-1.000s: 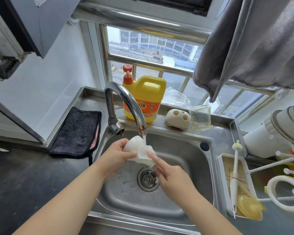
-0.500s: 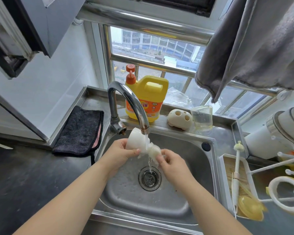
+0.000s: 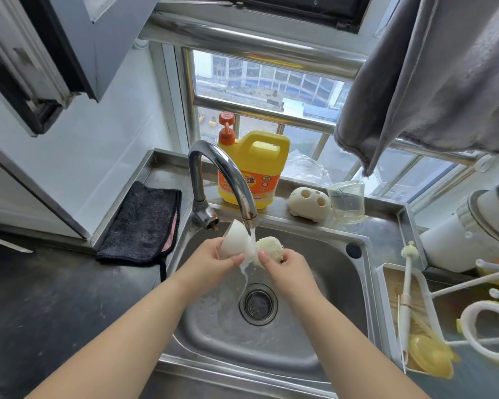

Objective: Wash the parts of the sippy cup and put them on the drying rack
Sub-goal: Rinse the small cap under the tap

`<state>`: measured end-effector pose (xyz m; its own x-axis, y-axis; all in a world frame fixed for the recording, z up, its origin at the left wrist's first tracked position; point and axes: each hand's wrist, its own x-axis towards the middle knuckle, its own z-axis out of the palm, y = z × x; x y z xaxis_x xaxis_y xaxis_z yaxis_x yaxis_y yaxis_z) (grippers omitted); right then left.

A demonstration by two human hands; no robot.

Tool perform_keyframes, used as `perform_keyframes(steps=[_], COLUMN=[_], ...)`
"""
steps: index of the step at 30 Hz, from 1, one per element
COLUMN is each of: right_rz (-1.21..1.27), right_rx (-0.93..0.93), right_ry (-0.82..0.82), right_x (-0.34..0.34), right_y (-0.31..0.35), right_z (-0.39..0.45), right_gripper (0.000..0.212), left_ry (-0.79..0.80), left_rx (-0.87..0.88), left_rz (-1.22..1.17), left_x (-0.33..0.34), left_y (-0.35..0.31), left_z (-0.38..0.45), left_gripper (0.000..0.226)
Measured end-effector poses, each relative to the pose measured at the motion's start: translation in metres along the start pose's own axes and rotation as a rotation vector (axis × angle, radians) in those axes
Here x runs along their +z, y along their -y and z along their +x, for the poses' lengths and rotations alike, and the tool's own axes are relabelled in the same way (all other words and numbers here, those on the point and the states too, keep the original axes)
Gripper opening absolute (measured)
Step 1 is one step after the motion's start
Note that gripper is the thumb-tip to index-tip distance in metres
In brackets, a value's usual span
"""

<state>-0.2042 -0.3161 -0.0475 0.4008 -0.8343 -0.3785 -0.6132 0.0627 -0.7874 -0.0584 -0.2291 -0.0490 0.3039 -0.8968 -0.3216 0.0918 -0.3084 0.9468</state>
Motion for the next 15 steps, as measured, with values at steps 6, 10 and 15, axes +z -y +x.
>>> perform_keyframes(steps=[6,10,15], right_rz=[0.104,0.075,0.121], right_rx=[-0.02,0.032,0.227], right_ry=[0.084,0.044,0.203], right_x=[0.011,0.013,0.019], right_y=[-0.002,0.015,0.017], right_z=[0.002,0.014,0.019], right_gripper=[0.03,0.035,0.043], left_ry=[-0.161,-0.284,-0.311], left_rx=[0.043,0.006,-0.036], left_rz=[0.04,0.033,0.029], left_x=[0.001,-0.004,-0.012], left_y=[0.002,0.01,0.02], left_z=[0.003,-0.005,-0.016], left_gripper=[0.034,0.034,0.034])
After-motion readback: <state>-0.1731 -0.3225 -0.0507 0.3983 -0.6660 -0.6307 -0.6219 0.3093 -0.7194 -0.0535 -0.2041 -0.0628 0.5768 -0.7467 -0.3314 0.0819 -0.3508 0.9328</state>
